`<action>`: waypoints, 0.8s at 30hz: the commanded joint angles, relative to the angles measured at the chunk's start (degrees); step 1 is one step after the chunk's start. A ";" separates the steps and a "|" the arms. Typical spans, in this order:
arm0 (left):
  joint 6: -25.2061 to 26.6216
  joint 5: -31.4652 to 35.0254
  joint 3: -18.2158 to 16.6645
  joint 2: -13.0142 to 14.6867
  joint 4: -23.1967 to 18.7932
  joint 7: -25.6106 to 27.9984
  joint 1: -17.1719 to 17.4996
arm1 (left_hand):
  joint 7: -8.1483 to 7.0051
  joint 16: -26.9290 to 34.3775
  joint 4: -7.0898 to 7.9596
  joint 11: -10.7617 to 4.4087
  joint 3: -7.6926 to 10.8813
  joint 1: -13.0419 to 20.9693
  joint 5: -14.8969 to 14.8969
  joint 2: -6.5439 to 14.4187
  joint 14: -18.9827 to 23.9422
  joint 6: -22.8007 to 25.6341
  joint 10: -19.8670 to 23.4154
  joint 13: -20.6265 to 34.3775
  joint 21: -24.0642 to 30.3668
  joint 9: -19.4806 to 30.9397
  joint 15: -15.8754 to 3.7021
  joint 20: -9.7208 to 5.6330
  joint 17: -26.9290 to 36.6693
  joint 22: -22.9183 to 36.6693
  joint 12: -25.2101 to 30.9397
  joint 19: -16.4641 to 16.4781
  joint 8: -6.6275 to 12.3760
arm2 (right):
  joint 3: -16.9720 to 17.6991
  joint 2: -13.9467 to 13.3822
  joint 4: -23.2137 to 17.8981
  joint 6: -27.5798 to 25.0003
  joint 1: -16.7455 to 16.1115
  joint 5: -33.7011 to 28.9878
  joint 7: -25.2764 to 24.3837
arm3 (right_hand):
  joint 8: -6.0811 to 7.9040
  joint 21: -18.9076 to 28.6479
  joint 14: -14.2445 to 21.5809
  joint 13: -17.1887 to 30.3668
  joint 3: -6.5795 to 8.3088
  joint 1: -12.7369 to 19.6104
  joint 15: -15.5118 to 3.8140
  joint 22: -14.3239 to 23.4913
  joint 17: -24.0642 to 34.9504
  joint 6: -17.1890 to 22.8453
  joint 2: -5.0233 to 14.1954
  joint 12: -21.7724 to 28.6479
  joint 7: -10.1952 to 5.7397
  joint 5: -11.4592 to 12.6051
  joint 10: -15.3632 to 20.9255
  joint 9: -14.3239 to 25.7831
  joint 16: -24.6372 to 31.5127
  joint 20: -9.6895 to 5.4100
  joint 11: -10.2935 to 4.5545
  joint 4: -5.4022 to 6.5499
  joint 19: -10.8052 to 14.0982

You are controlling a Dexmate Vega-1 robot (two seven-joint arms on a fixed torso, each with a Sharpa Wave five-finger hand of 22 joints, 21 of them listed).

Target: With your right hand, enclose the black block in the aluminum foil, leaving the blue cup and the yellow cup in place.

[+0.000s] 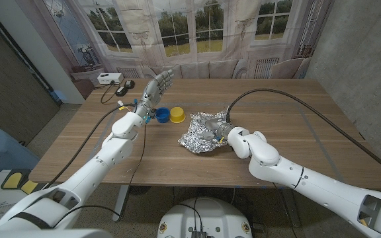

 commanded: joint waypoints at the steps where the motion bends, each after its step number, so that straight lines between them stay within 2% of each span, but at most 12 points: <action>1: 0.10 0.00 0.32 -0.46 1.16 -0.60 -0.97 | -0.07 -0.09 0.25 -0.11 0.16 -0.43 0.42 -0.17 -0.28 0.16 0.27 0.14 -0.21 0.13 0.03 0.92 -0.07 0.30 -0.32 -0.05 0.23 | -2.15 1.54 2.82 -4.19 0.93 -2.86 2.55 | 0.13 -0.07 1.10 0.04 -0.14 0.54 0.26 0.26 -0.03 -0.81 -0.71 0.28 -0.24 0.62 -2.07 0.01 0.94 0.22 -0.28 -0.42 0.60; 6: 0.17 -0.06 0.38 -0.68 1.75 -0.75 -1.32 | -0.09 -0.10 0.28 -0.04 0.15 -0.52 0.43 -0.17 -0.36 0.17 0.18 0.14 -0.26 0.13 -0.01 1.00 -0.08 0.30 -0.42 -0.07 0.24 | -2.68 2.33 4.39 -5.85 1.12 -3.14 2.63 | 0.42 0.78 3.42 0.06 -0.13 1.32 0.00 0.70 -0.10 -1.53 -1.22 0.67 -0.26 1.17 -2.52 0.01 1.70 0.13 -0.21 -1.30 3.82; 8: 0.16 -0.06 0.38 -0.75 1.96 -0.79 -1.44 | -0.12 -0.10 0.29 -0.04 0.15 -0.55 0.44 -0.18 -0.37 0.21 0.21 0.14 -0.28 0.12 -0.03 1.05 -0.08 0.30 -0.42 -0.09 0.25 | -2.71 2.57 4.79 -6.34 0.98 -3.20 1.79 | 0.63 2.44 5.16 0.07 -0.21 2.19 -0.41 1.16 -0.11 -2.20 -1.63 0.97 -0.27 1.73 -2.98 0.03 2.06 0.10 -0.25 -2.01 8.90; 9: 0.16 -0.02 0.42 -0.76 2.07 -0.85 -1.52 | -0.15 -0.10 0.30 -0.06 0.15 -0.56 0.44 -0.18 -0.39 0.20 0.16 0.14 -0.28 0.12 -0.06 1.04 -0.08 0.30 -0.45 -0.09 0.25 | -2.59 2.53 4.92 -6.18 0.86 -2.94 1.17 | 0.85 4.11 5.89 0.05 -0.34 2.99 -0.61 1.42 -0.06 -2.35 -1.81 1.19 -0.27 2.14 -3.03 0.06 2.01 0.09 -0.26 -2.37 13.83; 11: 0.17 -0.06 0.47 -0.87 2.34 -1.01 -1.72 | -0.10 -0.10 0.31 -0.09 0.15 -0.59 0.44 -0.17 -0.41 0.26 0.11 0.14 -0.29 0.12 -0.09 1.05 -0.08 0.30 -0.49 -0.10 0.27 | -2.14 2.62 5.23 -5.86 0.17 -2.48 -1.45 | 1.26 6.12 8.82 0.03 -0.69 3.63 -1.39 1.56 0.18 -1.62 -1.66 1.64 -0.27 2.65 -2.24 0.14 2.74 0.08 -0.58 -2.27 19.75; 12: 0.19 -0.09 0.48 -0.92 2.44 -1.06 -1.80 | -0.07 -0.10 0.32 -0.08 0.14 -0.61 0.45 -0.17 -0.40 0.32 0.06 0.14 -0.30 0.12 -0.04 1.07 -0.08 0.30 -0.52 -0.10 0.30 | -2.13 2.63 5.32 -5.89 0.16 -2.35 -1.74 | 1.71 8.28 11.15 0.00 -0.73 5.22 -2.58 1.61 0.37 0.10 -1.19 2.00 -0.31 3.04 -0.92 0.21 3.15 0.12 -0.95 -2.54 25.71; 14: 0.15 -0.09 0.53 -1.01 2.69 -1.22 -1.97 | -0.07 -0.12 0.33 -0.09 0.15 -0.64 0.45 -0.17 -0.47 0.29 0.04 0.14 -0.31 0.12 -0.06 1.02 -0.08 0.30 -0.55 -0.10 0.28 | -1.89 2.76 5.64 -5.81 -0.34 -2.22 -3.93 | 2.09 10.18 13.64 -0.08 -1.05 6.56 -3.87 1.57 0.65 2.11 -1.22 2.22 -0.31 3.35 0.43 0.29 3.72 -0.56 -1.82 -2.76 30.78; 15: 0.18 -0.09 0.54 -1.05 2.74 -1.21 -2.02 | -0.06 -0.12 0.34 -0.07 0.15 -0.66 0.46 -0.16 -0.49 0.33 -0.02 0.14 -0.33 0.12 -0.02 1.04 -0.08 0.30 -0.59 -0.12 0.30 | -1.67 2.77 5.81 -5.58 -0.55 -1.84 -4.82 | 2.21 11.07 15.60 -0.09 -1.08 7.35 -5.10 1.59 0.90 3.02 -0.97 2.49 -0.31 3.60 1.54 0.31 4.36 -1.86 -2.13 -2.77 32.90; 17: 0.15 -0.04 0.58 -1.09 2.91 -1.28 -2.14 | -0.04 -0.12 0.35 -0.09 0.15 -0.69 0.46 -0.15 -0.52 0.33 -0.07 0.14 -0.35 0.12 -0.04 1.06 -0.09 0.30 -0.63 -0.12 0.30 | -1.13 2.74 6.35 -4.62 -1.21 -1.07 -7.69 | 2.69 14.01 19.97 -0.10 -1.49 9.88 -7.87 2.01 1.66 6.23 -1.36 2.86 -0.32 4.79 4.12 0.38 5.63 -8.86 -3.34 -3.01 38.78; 18: 0.18 -0.03 0.59 -1.11 2.94 -1.24 -2.17 | -0.05 -0.13 0.35 -0.07 0.15 -0.70 0.47 -0.15 -0.55 0.33 -0.08 0.14 -0.36 0.12 -0.04 1.06 -0.09 0.30 -0.64 -0.12 0.29 | -0.84 2.82 6.57 -4.41 -1.60 -0.70 -9.05 | 2.91 16.45 23.82 -0.09 -1.70 11.64 -9.26 2.56 2.17 8.16 -1.48 3.30 -0.33 5.78 6.26 0.41 6.90 -11.32 -4.24 -3.08 43.03; 21: 0.31 -0.06 0.64 -1.12 3.03 -1.38 -2.28 | -0.06 -0.12 0.37 -0.09 0.16 -0.73 0.48 -0.14 -0.55 0.40 -0.09 0.14 -0.36 0.11 -0.11 1.05 -0.09 0.30 -0.66 -0.08 0.32 | -0.20 2.65 7.06 -3.01 -2.54 0.33 -12.80 | 3.58 19.89 27.92 -0.08 -1.58 15.02 -11.05 3.52 3.04 12.38 -0.87 4.41 -0.25 7.53 11.01 0.46 8.08 -14.47 -4.28 -3.21 47.32; 24: 0.38 -0.02 0.70 -1.13 3.08 -1.45 -2.38 | -0.04 -0.15 0.39 -0.19 0.16 -0.80 0.49 -0.13 -0.68 0.46 -0.07 0.14 -0.41 0.11 -0.03 1.03 -0.09 0.29 -0.69 -0.14 0.33 | 0.25 2.51 7.60 -1.63 -3.24 1.12 -16.08 | 4.75 21.56 30.67 -0.07 -1.22 18.11 -12.27 3.71 3.59 17.92 0.09 5.15 -0.27 8.74 14.89 0.49 8.70 -15.97 -3.47 -3.29 47.93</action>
